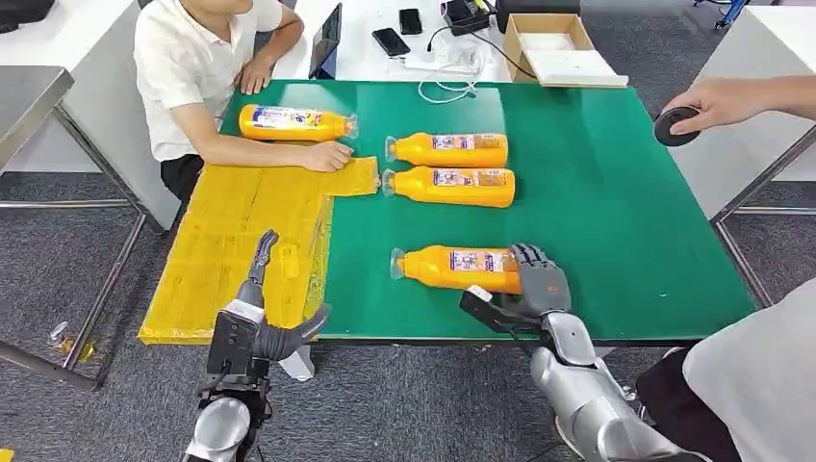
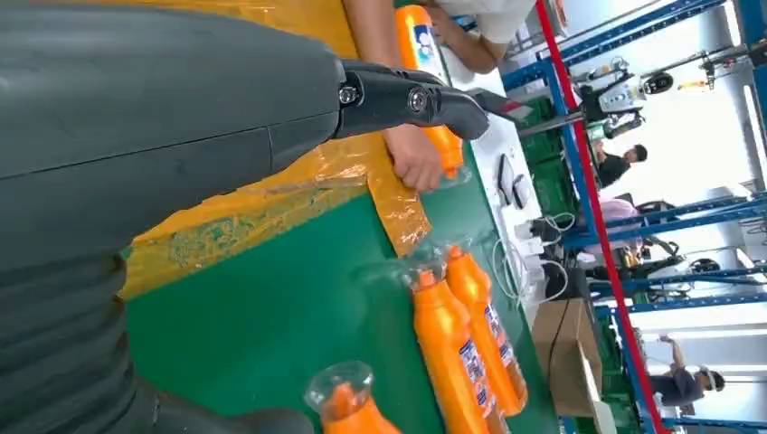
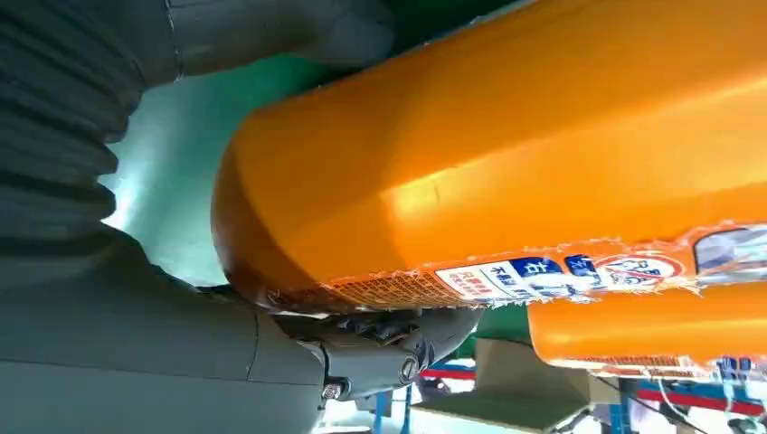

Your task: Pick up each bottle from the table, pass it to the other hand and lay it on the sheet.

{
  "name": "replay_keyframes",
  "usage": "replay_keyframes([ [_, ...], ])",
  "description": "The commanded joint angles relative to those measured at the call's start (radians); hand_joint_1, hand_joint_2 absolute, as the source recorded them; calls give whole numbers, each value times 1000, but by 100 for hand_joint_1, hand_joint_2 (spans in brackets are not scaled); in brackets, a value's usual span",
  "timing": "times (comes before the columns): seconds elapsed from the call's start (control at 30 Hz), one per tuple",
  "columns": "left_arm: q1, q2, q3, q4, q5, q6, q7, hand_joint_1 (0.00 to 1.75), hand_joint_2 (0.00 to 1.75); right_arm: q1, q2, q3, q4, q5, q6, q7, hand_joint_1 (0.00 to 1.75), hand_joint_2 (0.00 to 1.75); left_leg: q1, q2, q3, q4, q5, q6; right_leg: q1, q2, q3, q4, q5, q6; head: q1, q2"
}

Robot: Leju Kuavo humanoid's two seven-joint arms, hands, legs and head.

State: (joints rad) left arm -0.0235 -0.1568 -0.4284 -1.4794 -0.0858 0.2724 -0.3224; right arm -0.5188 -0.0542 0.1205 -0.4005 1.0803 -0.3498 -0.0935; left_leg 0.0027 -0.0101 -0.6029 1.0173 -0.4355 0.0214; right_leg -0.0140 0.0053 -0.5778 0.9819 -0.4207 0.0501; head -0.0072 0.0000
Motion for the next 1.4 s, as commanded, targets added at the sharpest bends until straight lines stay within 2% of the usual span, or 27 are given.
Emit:
replay_keyframes([
  [0.03,-43,35,-30,72,23,0,-11,0,175,31,8,-31,95,-17,44,-70,175,175,0,-1,4,-2,0,-1,1,-2,4,-2,-1,-2,0,0],
  [0.37,-41,39,-31,72,28,-4,-14,0,175,49,15,-48,99,-38,47,-80,175,175,1,-2,5,-2,0,-1,1,-4,5,-3,-1,-2,0,0],
  [0.57,-32,40,-31,72,54,-21,-8,0,175,68,32,-111,79,-121,16,-174,175,175,1,-2,8,-3,0,-2,1,-4,8,-3,-1,-3,0,0],
  [0.7,-45,35,-22,98,115,-63,21,0,175,58,57,-174,53,-217,-48,-287,175,175,1,0,7,-2,0,-1,1,-2,7,-2,0,-2,0,0],
  [0.8,-47,32,-9,141,215,-131,81,0,175,50,83,-189,30,-268,-35,-330,175,175,0,2,7,-2,0,-1,1,0,6,-1,0,-2,0,0],
  [0.9,-45,32,4,182,259,-142,88,0,175,56,113,-204,-8,-337,-15,-382,175,175,0,3,7,-2,0,-1,0,1,5,-1,0,-2,0,0],
  [1.23,-31,26,10,207,295,-148,108,0,175,67,121,-196,-38,-370,-15,-399,175,175,0,1,1,-1,-1,-1,0,0,2,0,0,-1,0,0],
  [1.4,-18,25,7,247,336,-162,99,0,175,72,133,-184,-79,-456,-4,-457,175,175,0,2,2,-1,-1,-1,0,1,2,-1,-1,-2,0,0],
])
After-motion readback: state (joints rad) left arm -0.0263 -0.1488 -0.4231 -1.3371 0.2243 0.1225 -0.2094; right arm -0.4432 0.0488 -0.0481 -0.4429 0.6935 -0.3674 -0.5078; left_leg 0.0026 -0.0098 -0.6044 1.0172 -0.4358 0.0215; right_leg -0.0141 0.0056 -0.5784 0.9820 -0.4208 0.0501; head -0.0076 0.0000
